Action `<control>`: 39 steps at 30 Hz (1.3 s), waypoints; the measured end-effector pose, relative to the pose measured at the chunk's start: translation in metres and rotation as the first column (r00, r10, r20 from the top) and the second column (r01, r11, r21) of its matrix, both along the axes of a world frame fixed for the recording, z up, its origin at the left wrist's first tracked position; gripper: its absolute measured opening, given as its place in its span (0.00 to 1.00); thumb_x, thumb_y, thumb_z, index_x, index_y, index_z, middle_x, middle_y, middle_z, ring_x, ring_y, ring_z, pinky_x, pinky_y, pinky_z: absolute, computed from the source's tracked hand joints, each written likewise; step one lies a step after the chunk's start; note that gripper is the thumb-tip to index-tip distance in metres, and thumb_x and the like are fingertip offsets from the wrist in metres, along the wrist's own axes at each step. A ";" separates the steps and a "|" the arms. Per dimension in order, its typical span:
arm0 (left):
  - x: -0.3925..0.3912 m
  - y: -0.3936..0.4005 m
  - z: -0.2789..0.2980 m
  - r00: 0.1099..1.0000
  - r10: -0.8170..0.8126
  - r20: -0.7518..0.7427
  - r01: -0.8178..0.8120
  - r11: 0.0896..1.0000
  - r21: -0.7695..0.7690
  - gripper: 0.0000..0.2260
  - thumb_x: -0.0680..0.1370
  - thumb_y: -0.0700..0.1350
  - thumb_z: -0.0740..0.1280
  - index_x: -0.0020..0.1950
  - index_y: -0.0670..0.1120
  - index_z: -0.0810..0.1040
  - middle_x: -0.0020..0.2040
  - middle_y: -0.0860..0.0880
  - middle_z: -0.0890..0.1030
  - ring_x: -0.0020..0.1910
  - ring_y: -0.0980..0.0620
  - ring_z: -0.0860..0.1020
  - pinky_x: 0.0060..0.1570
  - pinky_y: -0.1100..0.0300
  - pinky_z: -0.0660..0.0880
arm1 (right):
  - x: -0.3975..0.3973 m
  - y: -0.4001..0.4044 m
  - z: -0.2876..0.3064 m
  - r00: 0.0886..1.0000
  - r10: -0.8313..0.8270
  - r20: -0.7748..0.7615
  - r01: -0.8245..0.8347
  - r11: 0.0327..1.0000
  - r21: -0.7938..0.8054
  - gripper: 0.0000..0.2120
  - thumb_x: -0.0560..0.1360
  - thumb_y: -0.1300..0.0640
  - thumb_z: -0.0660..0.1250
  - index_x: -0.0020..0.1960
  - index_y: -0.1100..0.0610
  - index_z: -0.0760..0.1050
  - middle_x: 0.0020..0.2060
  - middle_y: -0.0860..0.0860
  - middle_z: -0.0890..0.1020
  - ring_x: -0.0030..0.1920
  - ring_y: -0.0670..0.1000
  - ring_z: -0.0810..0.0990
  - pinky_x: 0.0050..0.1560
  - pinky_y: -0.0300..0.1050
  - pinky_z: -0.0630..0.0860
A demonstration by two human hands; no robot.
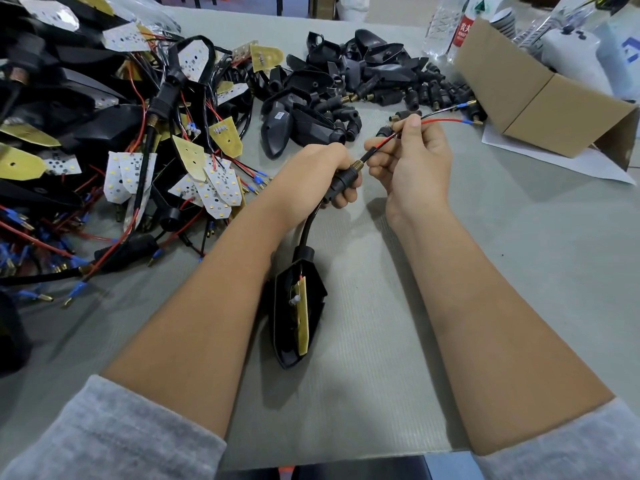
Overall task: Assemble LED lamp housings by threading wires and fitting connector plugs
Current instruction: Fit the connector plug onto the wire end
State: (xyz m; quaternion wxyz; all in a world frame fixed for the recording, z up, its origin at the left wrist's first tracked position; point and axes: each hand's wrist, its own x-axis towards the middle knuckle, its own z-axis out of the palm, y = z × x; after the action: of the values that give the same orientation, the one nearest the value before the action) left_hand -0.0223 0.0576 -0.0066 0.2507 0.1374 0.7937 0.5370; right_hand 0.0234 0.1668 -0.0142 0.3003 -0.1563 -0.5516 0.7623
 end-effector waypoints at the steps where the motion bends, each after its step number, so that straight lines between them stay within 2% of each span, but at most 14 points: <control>1: -0.001 0.001 0.000 1.000 -0.015 -0.007 0.015 1.000 -0.020 0.12 0.73 0.40 0.56 0.33 0.44 0.76 0.24 0.48 0.79 0.22 0.53 0.76 0.25 0.64 0.66 | 0.000 0.000 0.000 1.000 -0.004 0.000 0.004 1.000 -0.012 0.11 0.85 0.55 0.53 0.47 0.58 0.68 0.29 0.54 0.82 0.24 0.47 0.74 0.27 0.39 0.73; 4: 0.004 -0.003 0.002 0.999 -0.023 -0.033 0.023 1.000 0.001 0.13 0.76 0.41 0.56 0.34 0.44 0.75 0.25 0.48 0.78 0.22 0.54 0.75 0.21 0.69 0.66 | -0.001 0.000 -0.001 1.000 -0.009 -0.001 0.009 0.998 -0.061 0.12 0.85 0.55 0.54 0.45 0.57 0.68 0.28 0.52 0.81 0.24 0.47 0.74 0.27 0.39 0.73; 7: 0.015 -0.013 -0.004 0.990 -0.010 -0.144 0.040 0.978 0.207 0.14 0.80 0.42 0.58 0.37 0.44 0.78 0.28 0.48 0.78 0.25 0.56 0.74 0.23 0.69 0.67 | -0.002 0.003 0.001 1.000 0.025 -0.005 -0.026 0.987 -0.161 0.12 0.84 0.54 0.56 0.44 0.57 0.70 0.27 0.53 0.78 0.25 0.47 0.75 0.27 0.39 0.74; 9: 0.017 -0.017 -0.007 0.983 -0.008 -0.184 0.060 0.959 0.277 0.14 0.82 0.43 0.58 0.41 0.43 0.79 0.30 0.49 0.77 0.26 0.56 0.73 0.25 0.68 0.68 | -0.003 0.005 0.003 0.994 0.111 -0.013 -0.111 0.970 -0.217 0.12 0.83 0.55 0.58 0.44 0.58 0.73 0.27 0.51 0.77 0.26 0.46 0.75 0.29 0.38 0.74; 12: 0.014 -0.017 -0.009 0.970 -0.008 -0.244 0.073 0.964 0.257 0.14 0.84 0.46 0.57 0.46 0.44 0.78 0.32 0.52 0.78 0.29 0.57 0.73 0.28 0.68 0.69 | -0.003 0.003 0.002 0.964 0.263 0.045 -0.258 0.961 -0.103 0.10 0.81 0.59 0.62 0.43 0.60 0.77 0.28 0.48 0.77 0.28 0.44 0.74 0.33 0.35 0.75; 14: 0.013 -0.017 -0.011 0.965 -0.008 -0.264 0.071 0.970 0.231 0.14 0.84 0.48 0.56 0.47 0.44 0.78 0.32 0.53 0.80 0.31 0.57 0.75 0.29 0.68 0.70 | -0.003 0.003 0.000 0.954 0.285 0.092 -0.287 0.958 0.001 0.09 0.80 0.61 0.63 0.44 0.60 0.79 0.30 0.48 0.77 0.29 0.43 0.74 0.35 0.35 0.74; 18: 0.014 -0.017 -0.009 0.963 0.008 -0.271 0.056 0.972 0.228 0.15 0.84 0.49 0.57 0.48 0.46 0.80 0.34 0.53 0.82 0.31 0.58 0.76 0.30 0.69 0.71 | -0.002 0.004 -0.001 0.966 0.232 0.110 -0.242 0.966 0.087 0.11 0.81 0.58 0.63 0.42 0.57 0.80 0.31 0.48 0.77 0.30 0.43 0.73 0.37 0.36 0.71; 26: 0.019 -0.018 -0.002 0.985 -0.023 -0.174 0.066 0.968 0.243 0.15 0.83 0.49 0.59 0.45 0.45 0.82 0.35 0.49 0.82 0.30 0.58 0.76 0.31 0.70 0.72 | -0.001 0.001 0.002 0.983 0.169 0.076 -0.173 0.984 0.048 0.12 0.81 0.58 0.62 0.42 0.58 0.79 0.29 0.51 0.76 0.26 0.46 0.71 0.33 0.40 0.72; 29: 0.019 -0.018 -0.001 0.985 -0.036 -0.170 0.076 0.969 0.236 0.16 0.83 0.49 0.60 0.43 0.45 0.82 0.35 0.49 0.83 0.31 0.58 0.76 0.32 0.69 0.73 | 0.001 0.000 0.003 0.985 0.158 0.071 -0.161 0.987 0.031 0.12 0.82 0.57 0.61 0.43 0.58 0.77 0.29 0.51 0.78 0.25 0.45 0.70 0.29 0.38 0.72; 33: 0.020 -0.018 0.000 0.984 -0.048 -0.171 0.082 0.977 0.196 0.16 0.83 0.50 0.61 0.43 0.44 0.83 0.35 0.49 0.83 0.32 0.58 0.77 0.33 0.69 0.73 | 0.000 0.002 0.004 0.990 0.132 0.043 -0.131 0.991 -0.035 0.12 0.83 0.58 0.59 0.44 0.59 0.75 0.31 0.51 0.80 0.25 0.44 0.70 0.27 0.35 0.69; 37: 0.021 -0.018 0.001 0.986 -0.074 -0.153 0.102 0.977 0.188 0.16 0.82 0.50 0.61 0.43 0.43 0.83 0.37 0.47 0.84 0.35 0.55 0.78 0.40 0.64 0.75 | -0.004 0.008 0.003 0.997 0.075 0.011 -0.073 0.988 -0.138 0.12 0.84 0.57 0.57 0.44 0.59 0.73 0.31 0.54 0.79 0.24 0.44 0.69 0.26 0.34 0.67; 39: 0.022 -0.019 0.002 0.988 -0.092 -0.128 0.115 0.975 0.191 0.15 0.82 0.49 0.62 0.42 0.43 0.83 0.37 0.47 0.84 0.36 0.55 0.79 0.40 0.64 0.76 | -0.005 0.012 0.003 1.000 0.025 -0.013 -0.027 0.979 -0.202 0.13 0.84 0.57 0.57 0.43 0.59 0.73 0.30 0.53 0.79 0.24 0.44 0.69 0.26 0.34 0.67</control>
State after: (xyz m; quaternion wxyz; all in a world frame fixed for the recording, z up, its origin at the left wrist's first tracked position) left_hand -0.0008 0.0385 -0.0046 0.2158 0.2345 0.7415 0.5904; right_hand 0.0186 0.1792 -0.0110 0.2758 -0.1750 -0.4718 0.8190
